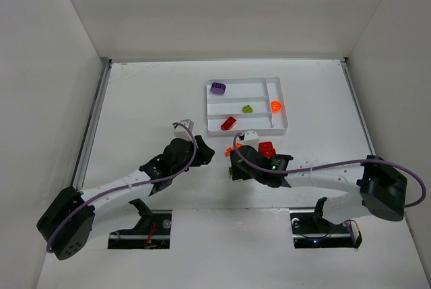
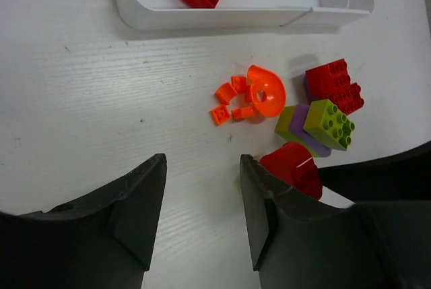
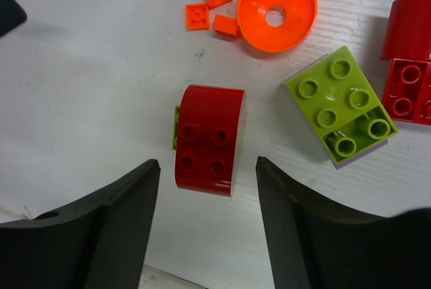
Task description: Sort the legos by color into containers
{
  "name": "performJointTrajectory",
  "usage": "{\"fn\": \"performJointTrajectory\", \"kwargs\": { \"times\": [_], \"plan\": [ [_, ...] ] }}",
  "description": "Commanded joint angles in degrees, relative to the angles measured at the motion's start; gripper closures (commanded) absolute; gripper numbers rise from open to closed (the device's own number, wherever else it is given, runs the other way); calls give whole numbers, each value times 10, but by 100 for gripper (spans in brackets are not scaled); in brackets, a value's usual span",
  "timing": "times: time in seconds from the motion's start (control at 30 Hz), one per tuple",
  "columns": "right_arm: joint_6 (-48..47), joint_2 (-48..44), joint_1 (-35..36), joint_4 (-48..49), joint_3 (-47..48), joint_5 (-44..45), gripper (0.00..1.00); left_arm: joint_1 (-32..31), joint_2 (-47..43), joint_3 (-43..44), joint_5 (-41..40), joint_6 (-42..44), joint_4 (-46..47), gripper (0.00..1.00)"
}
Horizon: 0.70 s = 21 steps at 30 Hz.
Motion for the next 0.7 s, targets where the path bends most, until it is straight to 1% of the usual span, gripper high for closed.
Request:
{"fn": "performJointTrajectory", "kwargs": {
  "times": [0.0,0.1,0.23,0.3,0.33,0.5,0.67],
  "plan": [
    [-2,22,2,2,35,15,39,-18,-24,-14,-5,-24,-6,55],
    [-2,43,-1,5,38,15,45,-31,-27,-22,-6,-44,-22,53],
    [-2,50,-9,14,38,17,59,-52,-10,-19,-1,-78,-36,50],
    [-1,48,-15,20,36,17,69,-67,1,-16,-5,-85,-30,50],
    [0,42,-15,22,36,17,71,-73,7,-13,-7,-90,-28,50],
    [7,-13,-21,64,8,21,74,-95,15,-3,-10,-120,-8,49],
    [22,-44,-36,114,-21,5,74,-100,6,-20,-30,-168,49,49]
  ]
}}
